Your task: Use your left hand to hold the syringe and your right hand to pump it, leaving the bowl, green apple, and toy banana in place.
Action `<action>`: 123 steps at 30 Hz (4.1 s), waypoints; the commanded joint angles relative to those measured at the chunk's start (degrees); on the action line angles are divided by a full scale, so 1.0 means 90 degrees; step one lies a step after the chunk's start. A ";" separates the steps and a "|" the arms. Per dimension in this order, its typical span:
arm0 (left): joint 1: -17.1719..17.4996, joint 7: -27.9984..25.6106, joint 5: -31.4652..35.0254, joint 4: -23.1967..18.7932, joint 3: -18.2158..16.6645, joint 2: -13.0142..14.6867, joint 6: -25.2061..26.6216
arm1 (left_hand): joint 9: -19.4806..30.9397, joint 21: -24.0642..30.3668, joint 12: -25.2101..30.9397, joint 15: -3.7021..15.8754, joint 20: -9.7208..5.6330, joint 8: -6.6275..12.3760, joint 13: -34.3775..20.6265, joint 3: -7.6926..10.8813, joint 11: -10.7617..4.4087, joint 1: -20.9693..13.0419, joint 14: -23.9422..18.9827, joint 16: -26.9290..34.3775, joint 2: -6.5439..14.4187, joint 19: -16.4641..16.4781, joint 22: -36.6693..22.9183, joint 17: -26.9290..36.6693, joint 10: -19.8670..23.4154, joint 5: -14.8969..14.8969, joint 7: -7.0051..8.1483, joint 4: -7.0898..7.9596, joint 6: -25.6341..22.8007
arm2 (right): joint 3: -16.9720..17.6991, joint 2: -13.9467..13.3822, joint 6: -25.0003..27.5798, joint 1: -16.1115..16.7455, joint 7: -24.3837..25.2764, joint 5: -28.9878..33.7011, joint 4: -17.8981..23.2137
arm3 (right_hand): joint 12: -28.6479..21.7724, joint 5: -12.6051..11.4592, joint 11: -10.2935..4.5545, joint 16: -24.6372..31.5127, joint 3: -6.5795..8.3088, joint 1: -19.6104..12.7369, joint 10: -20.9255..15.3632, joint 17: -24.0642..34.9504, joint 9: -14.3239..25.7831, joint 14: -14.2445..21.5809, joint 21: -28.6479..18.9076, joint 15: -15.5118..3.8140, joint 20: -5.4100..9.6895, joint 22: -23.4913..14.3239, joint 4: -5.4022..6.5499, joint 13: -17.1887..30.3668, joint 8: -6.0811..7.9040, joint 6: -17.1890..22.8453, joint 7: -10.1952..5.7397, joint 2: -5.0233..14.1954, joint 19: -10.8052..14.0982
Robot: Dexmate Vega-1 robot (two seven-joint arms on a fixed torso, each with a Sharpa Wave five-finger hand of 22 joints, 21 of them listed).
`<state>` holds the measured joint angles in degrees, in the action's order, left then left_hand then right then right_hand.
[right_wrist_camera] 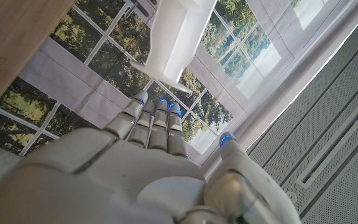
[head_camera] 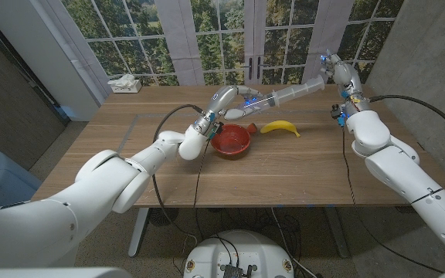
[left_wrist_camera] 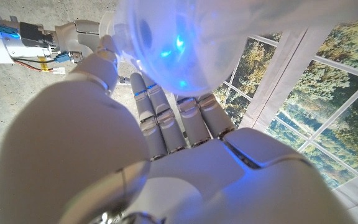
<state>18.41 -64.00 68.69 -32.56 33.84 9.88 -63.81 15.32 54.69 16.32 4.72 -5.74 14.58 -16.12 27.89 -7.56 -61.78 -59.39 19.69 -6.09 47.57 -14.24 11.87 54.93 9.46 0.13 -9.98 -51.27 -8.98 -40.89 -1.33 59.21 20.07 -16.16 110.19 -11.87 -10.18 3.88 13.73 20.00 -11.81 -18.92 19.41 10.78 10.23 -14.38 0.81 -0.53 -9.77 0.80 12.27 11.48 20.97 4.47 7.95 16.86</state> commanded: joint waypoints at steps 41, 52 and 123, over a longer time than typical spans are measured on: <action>-0.0259 0.0000 -0.0308 0.0391 0.0293 -0.0237 0.0045 | 0.0083 0.0302 -0.0091 0.1005 -0.0698 -0.0026 -0.0074 -0.0019 -0.0045 -0.1506 -0.0552 -0.0071 0.1456 -0.0209 0.0051 0.0023 0.0042 0.0043 0.0039 -0.0004 0.0032 | -0.0887 -0.0445 0.0661 -0.0935 -0.0444 0.0489 -0.0107 | 0.0022 -0.0030 -0.0150 -0.0061 -0.0059 0.0340 0.0058 -0.0061 0.0020 0.0004 0.0152 -0.0055 -0.0090 -0.0008 0.0156 -0.0008 -0.0033 -0.0069 -0.0178 0.0019 0.0028; -0.0480 0.0000 -0.0867 0.0704 0.0853 -0.0297 0.0236 | 0.0086 0.0339 -0.0107 0.1005 -0.0697 -0.0026 -0.0072 -0.0024 -0.0046 -0.1509 -0.0558 -0.0078 0.1454 -0.0236 0.0066 0.0024 0.0044 0.0042 0.0039 -0.0005 0.0018 | -0.0943 -0.0528 0.0553 -0.0889 -0.0541 0.0619 0.0028 | 0.0026 -0.0044 -0.0146 -0.0052 -0.0061 0.0442 0.0080 -0.0059 0.0021 0.0023 0.0160 -0.0052 -0.0064 -0.0010 0.0251 -0.0009 -0.0037 -0.0096 -0.0217 0.0076 0.0079; -0.0326 0.0000 -0.1308 0.0562 0.1040 -0.0271 0.0023 | 0.0095 0.0729 -0.0169 0.1003 -0.0706 -0.0058 -0.0064 -0.0057 -0.0031 -0.1658 -0.0628 -0.0121 0.1392 -0.0269 0.0161 0.0037 0.0177 0.0037 0.0010 -0.0028 -0.0088 | -0.1319 -0.0495 0.0758 -0.0825 -0.0887 0.1343 0.0812 | 0.0012 -0.0084 -0.0145 -0.0110 0.0043 0.0598 0.0070 -0.0187 0.0015 0.0095 0.0257 -0.0092 0.0040 -0.0007 0.0391 -0.0020 -0.0016 -0.0102 -0.0196 0.0067 0.0193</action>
<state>15.33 -63.99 55.98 -27.52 44.17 7.53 -63.51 16.12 60.67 14.81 5.76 -4.80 14.18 -16.43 27.01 -8.07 -62.87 -60.61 18.63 -6.55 45.25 -12.65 12.18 55.88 9.46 0.32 -10.07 -51.71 -19.94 -45.80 4.71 51.83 12.02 -4.87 116.95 -11.68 -10.64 2.55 12.80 19.94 -6.79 -18.21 17.81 10.78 10.86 -12.19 0.19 -0.10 -9.75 4.36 11.99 11.19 19.95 2.85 6.81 18.10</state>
